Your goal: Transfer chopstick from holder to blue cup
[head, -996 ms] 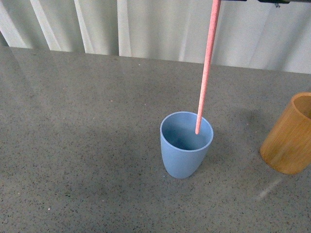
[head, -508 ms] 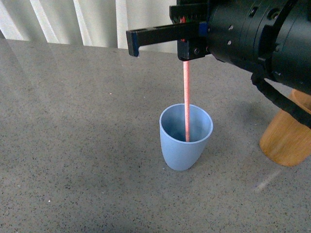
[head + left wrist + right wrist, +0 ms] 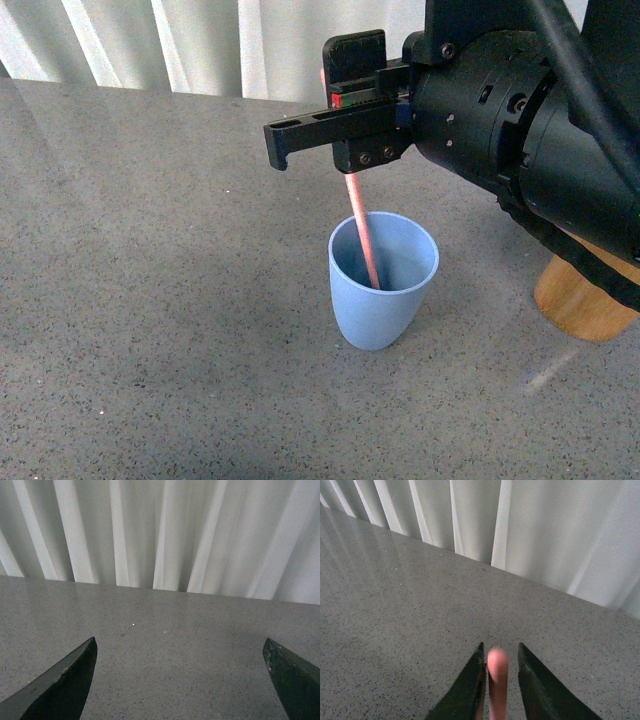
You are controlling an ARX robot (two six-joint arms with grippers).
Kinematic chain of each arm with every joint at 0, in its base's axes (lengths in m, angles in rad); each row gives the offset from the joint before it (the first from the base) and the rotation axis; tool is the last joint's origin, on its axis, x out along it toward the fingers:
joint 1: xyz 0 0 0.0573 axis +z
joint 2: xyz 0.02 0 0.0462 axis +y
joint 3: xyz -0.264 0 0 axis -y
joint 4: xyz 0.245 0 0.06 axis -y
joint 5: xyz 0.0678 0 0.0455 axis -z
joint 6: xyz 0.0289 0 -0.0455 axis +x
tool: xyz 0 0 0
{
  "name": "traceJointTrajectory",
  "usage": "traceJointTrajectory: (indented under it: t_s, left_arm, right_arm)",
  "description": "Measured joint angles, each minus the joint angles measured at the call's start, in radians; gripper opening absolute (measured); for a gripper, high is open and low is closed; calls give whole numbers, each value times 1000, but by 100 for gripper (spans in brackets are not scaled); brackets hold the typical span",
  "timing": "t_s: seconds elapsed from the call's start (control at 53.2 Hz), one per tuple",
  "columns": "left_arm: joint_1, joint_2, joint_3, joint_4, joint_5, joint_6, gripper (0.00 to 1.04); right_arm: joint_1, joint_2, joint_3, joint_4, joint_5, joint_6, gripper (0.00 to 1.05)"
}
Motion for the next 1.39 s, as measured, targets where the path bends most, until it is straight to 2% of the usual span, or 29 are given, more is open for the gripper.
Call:
traceJointTrajectory:
  t_s: [0.113, 0.357, 0.395, 0.564, 0.695, 0.789, 0.865, 1.053, 1.09, 1.147, 1.203, 1.391]
  left_arm:
    - [0, 0, 0, 0, 0, 0, 98]
    - [0, 0, 0, 0, 0, 0, 98]
    - [0, 0, 0, 0, 0, 0, 98]
    - [0, 0, 0, 0, 0, 0, 98]
    - [0, 0, 0, 0, 0, 0, 98]
    - [0, 0, 0, 0, 0, 0, 98]
    - [0, 0, 0, 0, 0, 0, 98]
    - [0, 0, 0, 0, 0, 0, 98]
    - [0, 0, 0, 0, -1, 0, 98]
    - [0, 0, 0, 0, 0, 0, 98]
    - [0, 0, 0, 0, 0, 0, 98]
    - [0, 0, 0, 0, 0, 0, 98]
  right_arm:
    - [2, -43, 0, -24, 5, 11, 58]
    - [-2, -229, 0, -147, 56, 40, 95]
    - [-6, -262, 0, -179, 67, 43, 97]
    - [-72, -438, -13, -373, 117, 55, 95]
    - [-193, -606, -59, -557, 140, 109, 95]
    - [-312, -731, -121, -692, 151, 142, 95]
    - [-338, -750, -129, -698, 161, 154, 95]
    - [-337, -748, -137, -674, 142, 150, 93]
    - [-348, -752, -196, -511, 105, 98, 85]
    - [-361, -768, -262, -373, 80, 42, 76]
    - [-378, -792, -314, -297, 68, 14, 67]
    - [-434, -891, -419, -269, 26, -22, 37]
